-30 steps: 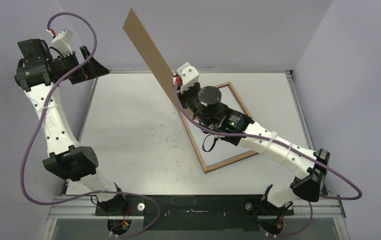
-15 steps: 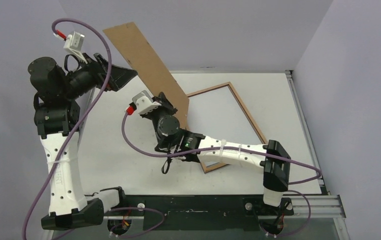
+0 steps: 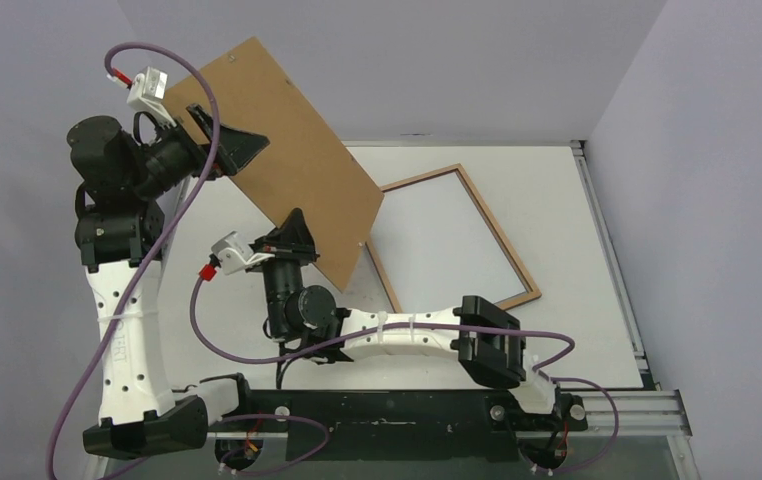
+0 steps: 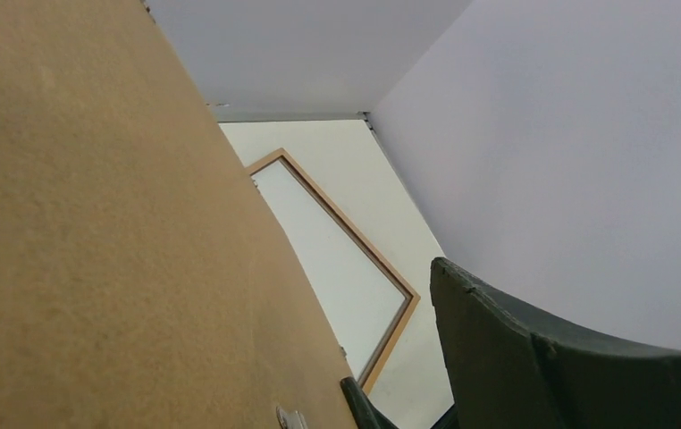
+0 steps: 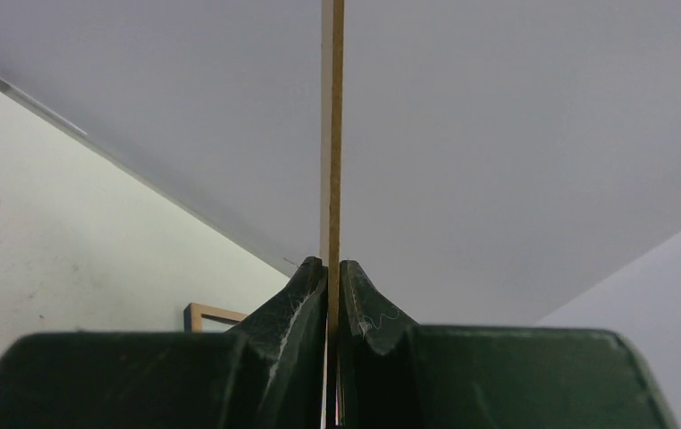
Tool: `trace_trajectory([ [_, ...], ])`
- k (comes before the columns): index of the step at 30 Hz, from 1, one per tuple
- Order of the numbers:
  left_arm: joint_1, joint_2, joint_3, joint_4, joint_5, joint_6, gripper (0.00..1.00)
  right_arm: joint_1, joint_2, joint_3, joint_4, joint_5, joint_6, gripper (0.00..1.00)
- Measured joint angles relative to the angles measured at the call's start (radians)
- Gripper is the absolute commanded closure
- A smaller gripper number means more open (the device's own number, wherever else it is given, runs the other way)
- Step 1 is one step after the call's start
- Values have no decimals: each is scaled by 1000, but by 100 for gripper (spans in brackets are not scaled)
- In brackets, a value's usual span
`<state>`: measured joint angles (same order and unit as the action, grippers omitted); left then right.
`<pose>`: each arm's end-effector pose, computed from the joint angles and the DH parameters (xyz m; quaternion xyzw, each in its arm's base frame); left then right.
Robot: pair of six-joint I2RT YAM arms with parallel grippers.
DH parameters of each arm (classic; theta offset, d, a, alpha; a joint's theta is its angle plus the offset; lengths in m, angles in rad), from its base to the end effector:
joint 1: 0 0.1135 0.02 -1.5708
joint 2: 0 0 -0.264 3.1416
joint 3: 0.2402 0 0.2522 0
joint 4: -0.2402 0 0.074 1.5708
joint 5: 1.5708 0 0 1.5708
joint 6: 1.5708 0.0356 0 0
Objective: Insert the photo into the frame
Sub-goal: Turn over the photo frame item at the center of the board.
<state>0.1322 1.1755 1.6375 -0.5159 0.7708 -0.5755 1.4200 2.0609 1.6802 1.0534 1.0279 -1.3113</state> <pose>0.2117 0.0031 0.5147 0.0095 0.7206 -0.4063 0.5618 0.1002 0.4564 0.3687 -0.2799 0.5106 -0.1705 0.7949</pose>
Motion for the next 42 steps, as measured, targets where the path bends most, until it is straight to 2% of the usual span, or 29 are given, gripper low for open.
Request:
trace_trajectory([
  [5,0,-11,-28,-22,-25,27,43,4,55,79,59,17,-112,95],
  [12,0,-22,-62,-33,-48,46,58,11,140,200,82,55,-182,95],
  [17,-2,-25,-81,-44,-66,77,86,11,209,307,49,76,-189,94],
  [19,0,-25,-84,-50,-87,84,100,12,219,338,23,85,-183,91],
  [22,-2,-27,-84,-73,-110,64,100,14,229,348,-18,87,-165,76],
  [23,-3,-27,-84,-82,-115,64,100,16,230,348,-34,87,-153,62],
  [25,-5,-27,-84,-103,-119,77,100,20,230,348,-69,58,-127,42],
  [27,-15,-25,-84,-129,-114,110,100,28,227,349,-104,29,-89,31],
  [31,-21,-7,-74,-164,-114,150,100,38,172,296,-229,-4,30,20],
  [35,-21,9,-50,-172,-121,186,100,35,-12,154,-568,-116,318,16],
  [37,-20,10,-46,-170,-119,196,100,7,-109,146,-789,-273,501,16],
  [39,-20,10,-43,-167,-111,196,100,-71,-236,126,-970,-526,698,18],
  [42,-19,15,-43,-158,-84,196,100,-310,-426,71,-1094,-879,938,20],
])
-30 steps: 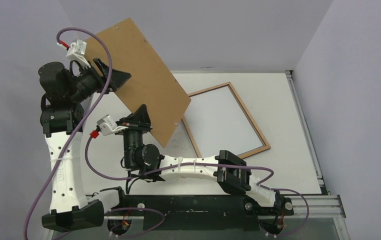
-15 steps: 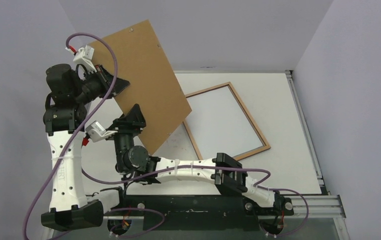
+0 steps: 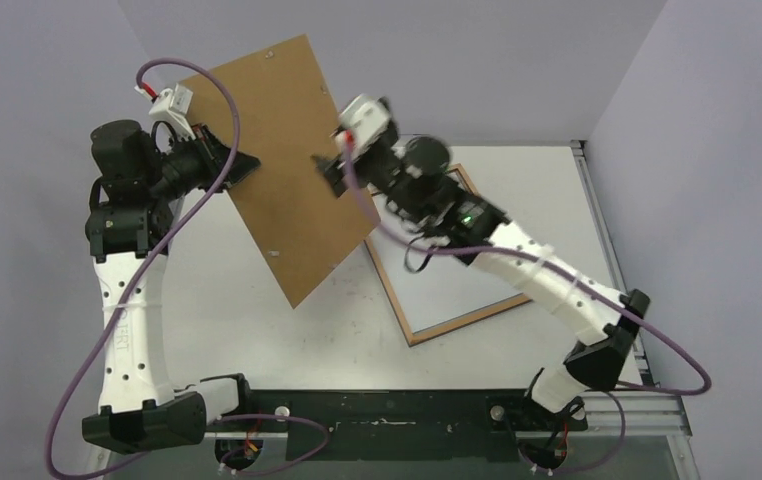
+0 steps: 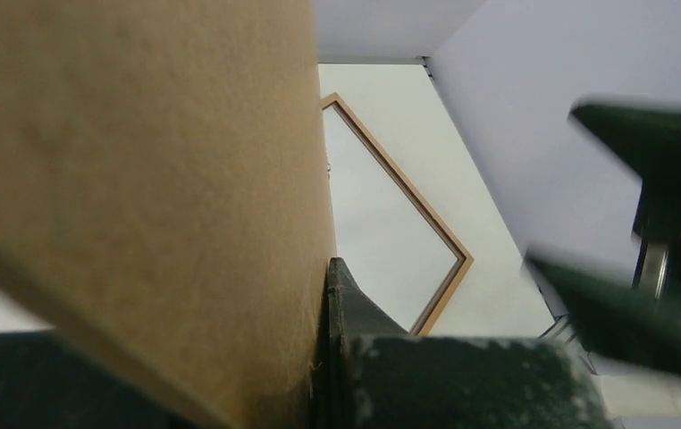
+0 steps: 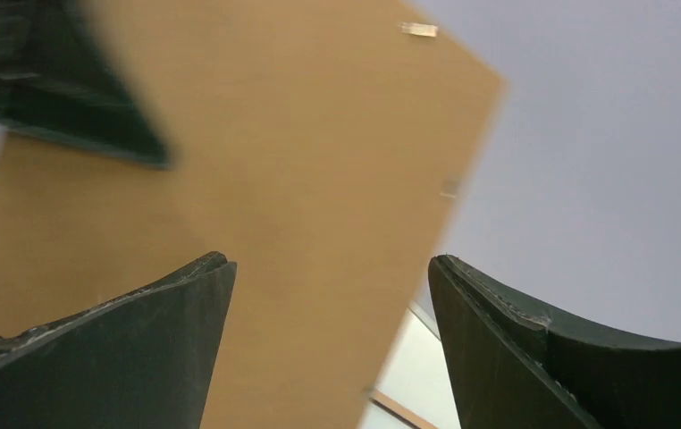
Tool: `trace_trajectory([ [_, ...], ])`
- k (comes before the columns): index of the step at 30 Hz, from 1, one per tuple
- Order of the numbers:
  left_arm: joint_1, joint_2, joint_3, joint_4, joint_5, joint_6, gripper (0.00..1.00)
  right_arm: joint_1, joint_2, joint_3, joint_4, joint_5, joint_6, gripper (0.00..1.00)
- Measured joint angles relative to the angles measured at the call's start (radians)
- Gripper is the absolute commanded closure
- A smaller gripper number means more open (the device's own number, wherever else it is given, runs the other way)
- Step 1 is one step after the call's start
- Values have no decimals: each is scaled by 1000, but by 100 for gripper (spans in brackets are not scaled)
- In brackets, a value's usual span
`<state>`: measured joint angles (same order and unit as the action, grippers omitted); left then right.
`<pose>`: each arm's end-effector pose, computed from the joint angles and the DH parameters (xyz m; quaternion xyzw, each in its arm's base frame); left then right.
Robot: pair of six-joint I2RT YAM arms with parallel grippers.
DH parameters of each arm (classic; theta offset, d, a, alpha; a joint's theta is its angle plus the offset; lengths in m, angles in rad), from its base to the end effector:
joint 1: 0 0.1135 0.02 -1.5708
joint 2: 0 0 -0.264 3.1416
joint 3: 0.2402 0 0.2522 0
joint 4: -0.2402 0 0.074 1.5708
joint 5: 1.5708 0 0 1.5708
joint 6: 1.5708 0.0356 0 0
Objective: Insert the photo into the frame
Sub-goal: Turn over the photo frame item at the center of the board.
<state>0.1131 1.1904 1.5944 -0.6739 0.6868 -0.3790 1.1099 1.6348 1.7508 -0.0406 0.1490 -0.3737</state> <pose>0.2226 0.0026 0.4830 0.0152 0.7764 -0.3412 0.5296 0.1747 0.3399 0.4731 -0.4179 0.5368 0.2159 0.7005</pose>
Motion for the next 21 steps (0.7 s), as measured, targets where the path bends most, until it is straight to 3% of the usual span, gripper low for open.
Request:
trace_trajectory([
  [5,2,26,0,40,88,-22,100,-441,-124,-17,-54,-362,289,22],
  [9,2,41,-7,94,165,-67,100,-618,-103,-38,-62,-644,468,24],
  [13,2,39,-35,183,235,-123,100,-752,-46,-143,27,-914,660,25],
  [21,2,38,-88,308,322,-215,100,-834,34,-280,226,-1146,940,28],
])
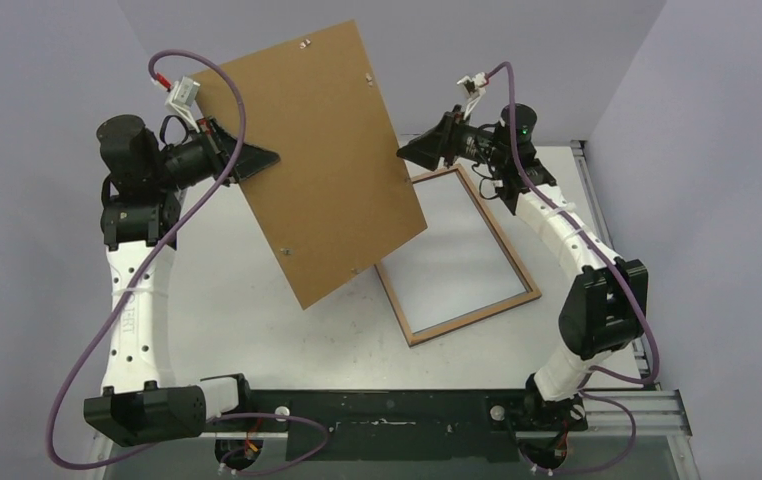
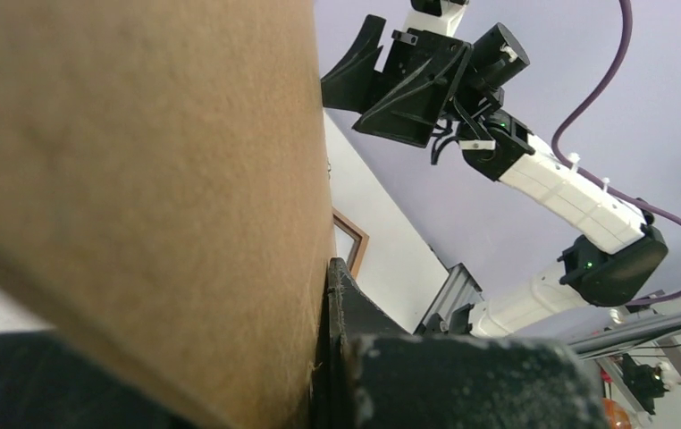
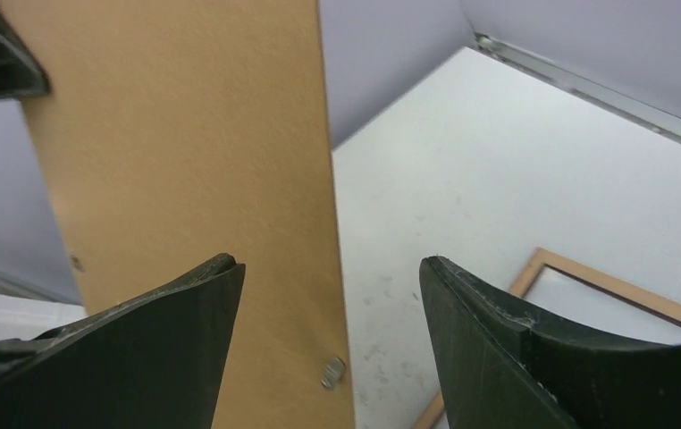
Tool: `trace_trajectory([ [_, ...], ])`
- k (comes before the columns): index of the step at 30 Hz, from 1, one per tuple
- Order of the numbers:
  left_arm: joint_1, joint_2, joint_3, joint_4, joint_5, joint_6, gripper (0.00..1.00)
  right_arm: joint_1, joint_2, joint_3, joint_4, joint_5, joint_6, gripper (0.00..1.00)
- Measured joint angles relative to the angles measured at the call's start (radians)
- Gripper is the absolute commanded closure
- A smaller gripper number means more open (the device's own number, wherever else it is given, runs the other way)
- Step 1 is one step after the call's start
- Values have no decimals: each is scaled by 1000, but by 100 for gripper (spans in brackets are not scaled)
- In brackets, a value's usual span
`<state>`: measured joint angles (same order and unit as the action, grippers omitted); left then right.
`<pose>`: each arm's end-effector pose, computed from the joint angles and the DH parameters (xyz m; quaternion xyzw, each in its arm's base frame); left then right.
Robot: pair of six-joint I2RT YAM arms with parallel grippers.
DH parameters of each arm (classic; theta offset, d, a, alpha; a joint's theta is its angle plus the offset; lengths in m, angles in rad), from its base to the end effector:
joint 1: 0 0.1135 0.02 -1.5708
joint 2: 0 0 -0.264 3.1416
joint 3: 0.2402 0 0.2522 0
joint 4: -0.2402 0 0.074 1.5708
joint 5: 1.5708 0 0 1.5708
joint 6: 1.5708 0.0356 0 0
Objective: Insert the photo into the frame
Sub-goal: Turn over the photo frame item at the center of the board.
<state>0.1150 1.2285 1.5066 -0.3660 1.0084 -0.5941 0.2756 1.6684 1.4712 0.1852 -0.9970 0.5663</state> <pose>0.2449 -0.0020 0.4790 0.0818 0.7188 -0.4864 0.4899 0.3681 0.1352 0.3860 -0.2420 0.6669 0.5627 0.4245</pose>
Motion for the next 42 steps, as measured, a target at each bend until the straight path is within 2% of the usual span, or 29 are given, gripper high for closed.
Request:
trace_trajectory([
  [6,-2,0,-47,86,39,-55,100,-6,33,-6,329,-91,266,38],
  [11,-6,0,-80,119,47,-84,100,9,70,-6,480,-122,410,44],
  [13,-9,0,-85,136,48,-95,100,19,76,-9,508,-129,438,41],
  [14,-10,0,-86,145,49,-101,100,22,76,-15,519,-131,448,35],
  [17,-10,0,-92,168,47,-117,100,26,68,-35,504,-122,431,26],
  [21,-8,0,-120,215,23,-151,100,11,-7,-53,260,-17,236,18],
  [25,-7,0,-146,305,43,-235,100,-11,-99,-96,142,59,127,14],
  [29,13,0,-167,428,55,-326,100,-43,-201,-239,145,85,124,14],
  [34,40,0,-169,549,56,-414,100,-73,-306,-421,185,93,203,16],
  [38,35,3,-169,599,61,-451,100,-78,-339,-450,227,92,243,17],
  [42,26,3,-188,618,72,-465,100,-87,-321,-411,238,75,251,17],
])
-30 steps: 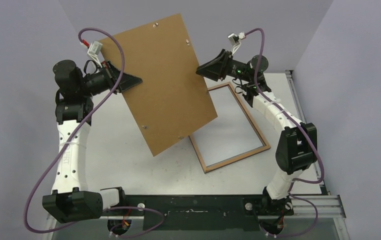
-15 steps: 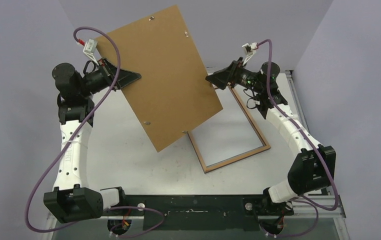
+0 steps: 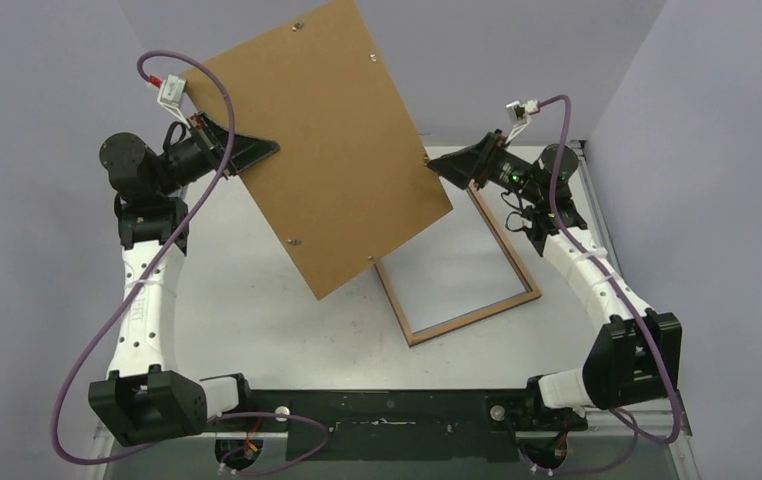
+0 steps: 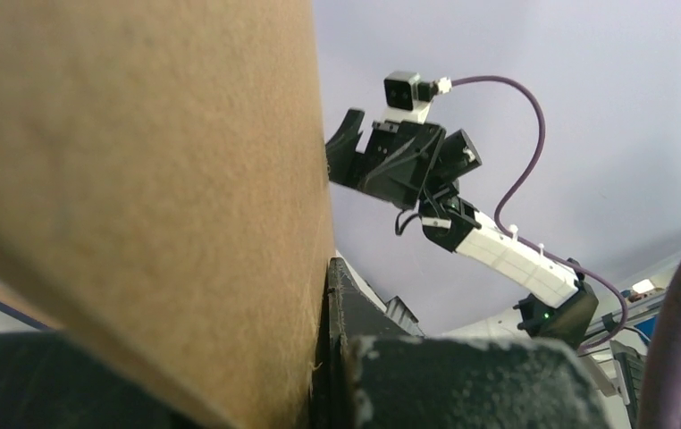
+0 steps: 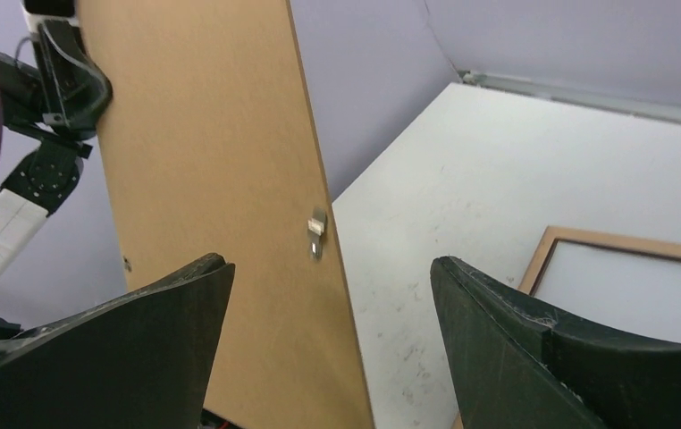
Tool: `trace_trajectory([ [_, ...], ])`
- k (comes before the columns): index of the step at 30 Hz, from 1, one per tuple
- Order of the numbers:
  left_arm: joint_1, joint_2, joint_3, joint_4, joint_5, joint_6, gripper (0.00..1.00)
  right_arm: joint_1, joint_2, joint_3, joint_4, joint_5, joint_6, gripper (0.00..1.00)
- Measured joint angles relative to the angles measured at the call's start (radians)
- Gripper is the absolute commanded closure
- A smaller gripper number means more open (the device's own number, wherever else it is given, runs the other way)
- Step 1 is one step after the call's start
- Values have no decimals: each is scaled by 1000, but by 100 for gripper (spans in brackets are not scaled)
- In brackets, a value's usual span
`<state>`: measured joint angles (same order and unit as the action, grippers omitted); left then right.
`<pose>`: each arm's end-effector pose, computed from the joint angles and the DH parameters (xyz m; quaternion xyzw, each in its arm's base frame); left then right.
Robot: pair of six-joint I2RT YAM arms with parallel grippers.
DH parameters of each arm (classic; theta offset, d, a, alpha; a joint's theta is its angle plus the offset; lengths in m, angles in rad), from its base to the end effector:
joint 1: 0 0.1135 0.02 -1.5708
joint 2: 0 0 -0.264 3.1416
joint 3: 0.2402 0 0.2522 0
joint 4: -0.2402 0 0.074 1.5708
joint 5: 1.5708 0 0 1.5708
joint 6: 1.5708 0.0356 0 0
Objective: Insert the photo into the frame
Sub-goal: Turn over the photo frame item at the center of the board.
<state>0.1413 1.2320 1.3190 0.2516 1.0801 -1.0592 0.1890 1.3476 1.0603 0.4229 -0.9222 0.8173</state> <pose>0.2586 0.0051 0.4737 0.0663 0.6460 -0.5765 0.4959 0.2973 0.0858 0.3720 -0.1368 0.6637 0.5817 0.4500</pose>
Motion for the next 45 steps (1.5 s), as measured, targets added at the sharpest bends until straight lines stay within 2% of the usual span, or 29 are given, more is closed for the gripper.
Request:
trace_trajectory([
  [3,-10,3,-29,-3,13,-3,100,-29,68,70,95,-31,55,20],
  [9,-55,10,-58,-84,19,59,100,-37,223,125,391,-57,271,28],
  [14,-93,13,-69,-129,20,104,100,27,287,126,428,-72,331,34],
  [16,-101,16,-69,-135,19,111,100,50,285,126,435,-78,337,45],
  [17,-102,17,-69,-136,19,115,100,59,283,126,442,-81,341,54],
  [19,-107,22,-69,-136,16,124,100,75,283,126,463,-85,355,82],
  [20,-108,25,-69,-136,17,126,100,74,283,126,470,-84,367,92],
  [21,-109,27,-69,-137,16,129,99,68,283,125,473,-81,383,94],
  [22,-112,28,-69,-140,12,139,94,60,283,122,481,-88,406,95],
  [23,-116,32,-69,-151,4,151,85,51,280,118,501,-99,438,95],
  [24,-122,38,-68,-164,-5,166,72,43,274,114,517,-108,463,95],
  [25,-129,48,-65,-176,-14,181,52,36,266,109,524,-111,480,95],
  [27,-146,70,-55,-219,-42,221,24,23,245,98,527,-111,489,95],
  [29,-168,95,-45,-285,-69,264,8,8,211,87,495,-97,469,95],
  [30,-175,104,-42,-309,-82,280,4,-1,195,82,476,-89,457,95],
  [31,-180,112,-36,-341,-92,296,1,-16,180,77,454,-78,445,95],
  [38,-178,130,29,-476,-143,397,4,-139,138,67,341,-11,400,95],
  [40,-178,128,43,-502,-156,432,4,-159,132,69,263,20,357,95],
  [45,-186,126,62,-624,-253,555,2,-180,113,159,-53,121,188,95],
])
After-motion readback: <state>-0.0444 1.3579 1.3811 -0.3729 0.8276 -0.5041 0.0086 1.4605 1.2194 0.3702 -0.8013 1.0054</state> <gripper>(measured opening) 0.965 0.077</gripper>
